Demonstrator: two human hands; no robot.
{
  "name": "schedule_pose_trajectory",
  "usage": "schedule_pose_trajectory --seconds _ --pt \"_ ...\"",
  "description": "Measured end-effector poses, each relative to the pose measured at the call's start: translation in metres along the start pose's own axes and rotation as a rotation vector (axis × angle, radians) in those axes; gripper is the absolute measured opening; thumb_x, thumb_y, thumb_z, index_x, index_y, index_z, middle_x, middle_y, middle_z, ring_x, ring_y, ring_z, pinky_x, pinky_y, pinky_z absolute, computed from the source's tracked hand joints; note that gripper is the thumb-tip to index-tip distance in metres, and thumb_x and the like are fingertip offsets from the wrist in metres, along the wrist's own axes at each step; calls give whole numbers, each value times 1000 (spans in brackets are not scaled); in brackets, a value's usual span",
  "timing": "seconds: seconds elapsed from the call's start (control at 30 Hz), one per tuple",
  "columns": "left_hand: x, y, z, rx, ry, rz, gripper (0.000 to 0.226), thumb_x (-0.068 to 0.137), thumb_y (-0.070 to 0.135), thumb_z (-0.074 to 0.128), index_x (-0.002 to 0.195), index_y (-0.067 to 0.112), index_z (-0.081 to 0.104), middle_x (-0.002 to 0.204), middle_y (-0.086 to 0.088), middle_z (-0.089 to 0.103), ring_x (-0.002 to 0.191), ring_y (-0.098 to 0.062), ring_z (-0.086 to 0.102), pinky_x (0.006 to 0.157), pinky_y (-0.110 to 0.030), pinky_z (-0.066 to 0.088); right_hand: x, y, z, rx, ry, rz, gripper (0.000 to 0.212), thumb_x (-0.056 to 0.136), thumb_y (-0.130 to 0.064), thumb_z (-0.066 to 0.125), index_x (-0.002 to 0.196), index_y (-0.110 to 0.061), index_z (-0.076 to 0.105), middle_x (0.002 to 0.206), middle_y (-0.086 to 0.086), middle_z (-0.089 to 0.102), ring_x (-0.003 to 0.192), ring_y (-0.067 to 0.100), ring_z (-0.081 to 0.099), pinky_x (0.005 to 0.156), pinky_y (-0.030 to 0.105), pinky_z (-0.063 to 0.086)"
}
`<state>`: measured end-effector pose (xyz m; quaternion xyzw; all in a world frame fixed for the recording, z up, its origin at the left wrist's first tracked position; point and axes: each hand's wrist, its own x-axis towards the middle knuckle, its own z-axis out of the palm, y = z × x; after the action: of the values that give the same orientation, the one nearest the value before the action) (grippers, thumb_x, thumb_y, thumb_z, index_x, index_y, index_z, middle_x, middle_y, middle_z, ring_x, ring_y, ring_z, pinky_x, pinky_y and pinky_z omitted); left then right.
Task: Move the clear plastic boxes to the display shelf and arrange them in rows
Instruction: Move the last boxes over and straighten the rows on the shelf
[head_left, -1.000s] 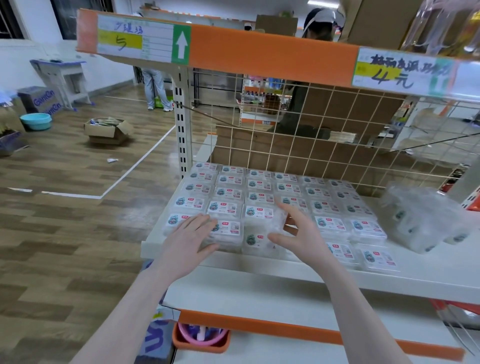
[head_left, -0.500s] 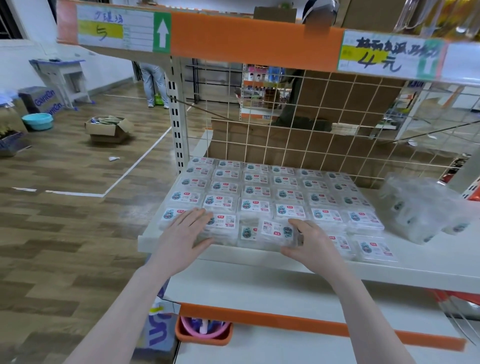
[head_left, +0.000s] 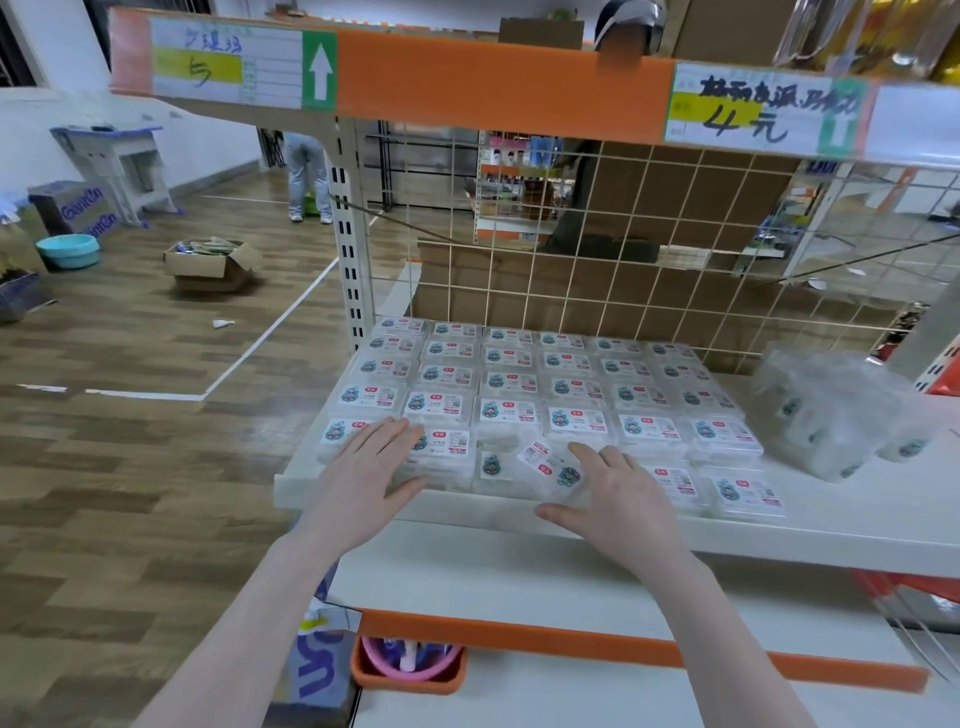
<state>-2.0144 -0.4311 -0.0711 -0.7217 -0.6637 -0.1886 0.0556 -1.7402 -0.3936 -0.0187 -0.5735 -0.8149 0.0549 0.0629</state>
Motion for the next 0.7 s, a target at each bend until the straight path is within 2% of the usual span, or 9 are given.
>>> schedule_pose_trajectory --seconds 0.1,0.2,0.33,0.47,0.63,0.7 --pt "1 0 0 -16 4 -13 73 81 61 29 135 18 51 139 -4 50 131 -24 43 107 -34 22 -1 -7 3 -30 2 10 85 77 -74 46 143 -23 24 131 1 44 123 21 39 98 30 36" --pt "1 0 0 -20 15 -12 77 80 64 25 137 19 48 143 -3 46 135 -23 38 108 -31 17 -2 -10 5 17 13 -8 85 80 -70 46 145 -21 23 140 0 36 127 19 35 101 29 33" --pt "1 -1 0 -19 4 1 74 81 62 28 135 17 52 140 -5 50 132 -25 42 107 -33 20 -7 -13 2 99 -17 -86 80 84 -57 54 149 -29 15 152 -5 19 137 17 24 108 31 25" --pt "2 -3 0 -11 -18 14 69 82 59 33 130 14 55 134 -7 55 126 -28 49 105 -37 27 -8 -13 -4 91 -133 -116 84 84 -50 60 149 -33 12 156 -10 6 141 19 16 111 33 22" --pt "1 -4 0 20 10 41 63 82 54 39 124 12 60 126 -9 61 117 -30 57 99 -40 31 -2 -12 -15 99 -202 -160 75 83 -31 62 148 -24 24 154 -10 15 138 13 26 107 25 25" --pt "0 -4 1 27 24 52 62 82 52 39 124 12 61 125 -9 62 115 -31 58 99 -41 32 0 -12 -20 102 -190 -163 73 83 -31 63 147 -24 29 152 -8 23 134 12 31 104 23 27"
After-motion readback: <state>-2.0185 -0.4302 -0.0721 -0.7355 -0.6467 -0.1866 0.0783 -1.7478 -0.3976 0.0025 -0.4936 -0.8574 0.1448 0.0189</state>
